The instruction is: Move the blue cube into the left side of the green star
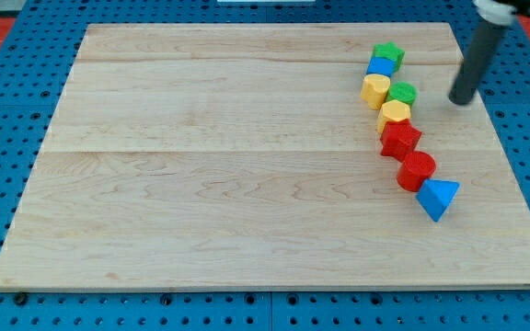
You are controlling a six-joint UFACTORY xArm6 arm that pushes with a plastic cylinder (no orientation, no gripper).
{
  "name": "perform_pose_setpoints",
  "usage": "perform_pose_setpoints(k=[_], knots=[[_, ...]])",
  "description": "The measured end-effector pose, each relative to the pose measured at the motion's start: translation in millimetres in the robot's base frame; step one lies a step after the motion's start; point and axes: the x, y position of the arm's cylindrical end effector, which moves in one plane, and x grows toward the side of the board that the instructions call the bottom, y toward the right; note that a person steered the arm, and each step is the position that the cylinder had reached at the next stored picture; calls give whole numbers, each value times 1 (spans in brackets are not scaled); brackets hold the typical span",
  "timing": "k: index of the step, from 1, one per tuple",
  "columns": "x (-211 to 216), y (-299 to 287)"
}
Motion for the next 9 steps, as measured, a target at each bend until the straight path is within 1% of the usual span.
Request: perform_pose_setpoints(k=[1, 2, 3, 4, 5, 6, 7, 8, 9], knots=[[10, 4], [-65, 3], [-153, -20], [-178, -64], [-132, -146], [-102, -155], [-174, -150], [-161, -83], [-100, -118]])
